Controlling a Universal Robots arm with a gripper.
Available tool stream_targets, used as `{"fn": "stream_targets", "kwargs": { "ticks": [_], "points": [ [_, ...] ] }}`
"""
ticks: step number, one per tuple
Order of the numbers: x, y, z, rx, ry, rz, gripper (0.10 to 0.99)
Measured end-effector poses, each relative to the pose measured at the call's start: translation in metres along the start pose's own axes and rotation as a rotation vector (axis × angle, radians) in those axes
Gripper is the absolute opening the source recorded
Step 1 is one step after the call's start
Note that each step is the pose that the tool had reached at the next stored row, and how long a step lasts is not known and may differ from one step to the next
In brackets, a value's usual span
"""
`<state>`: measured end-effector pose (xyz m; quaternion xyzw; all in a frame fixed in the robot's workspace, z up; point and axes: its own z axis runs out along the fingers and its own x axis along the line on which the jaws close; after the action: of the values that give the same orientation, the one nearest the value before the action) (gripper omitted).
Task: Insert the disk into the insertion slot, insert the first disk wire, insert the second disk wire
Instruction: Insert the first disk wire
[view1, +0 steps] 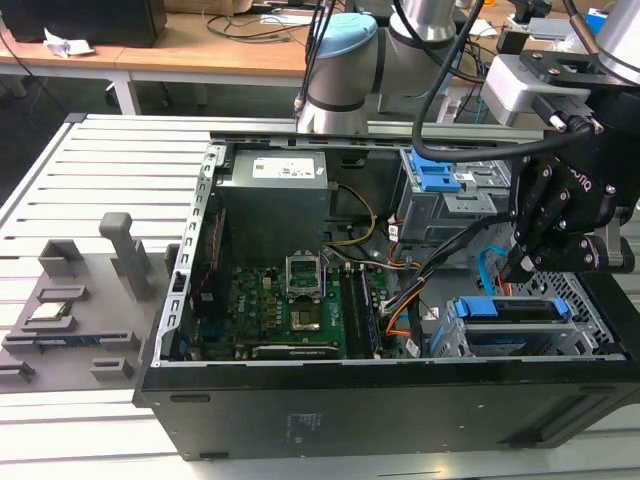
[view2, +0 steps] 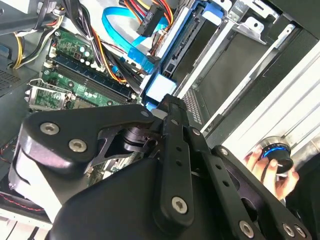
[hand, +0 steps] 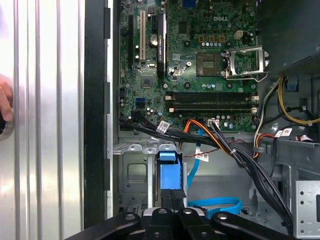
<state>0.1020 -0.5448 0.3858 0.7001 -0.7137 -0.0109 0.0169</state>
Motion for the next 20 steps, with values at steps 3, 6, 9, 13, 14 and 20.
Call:
{"fn": "stream_targets", "kwargs": {
  "ticks": [3,6,9,13,14,20],
  "points": [
    [-0.0001,-0.0011,0.0001,0.0,-0.0001,0.0,0.106],
    [-0.0015,-0.0126,-0.0002,0.0,0.0005,0.0,0.106],
    [-0.005,-0.025,-0.0005,0.0,0.0016,0.0,0.106],
    [-0.0193,-0.0285,0.0006,0.0,0.0021,0.0,0.106],
    [-0.0254,-0.0336,0.001,0.0,0.0033,0.0,0.106],
    [-0.039,-0.0428,0.01,-0.001,0.0068,0.0,0.106]
  ]
}}
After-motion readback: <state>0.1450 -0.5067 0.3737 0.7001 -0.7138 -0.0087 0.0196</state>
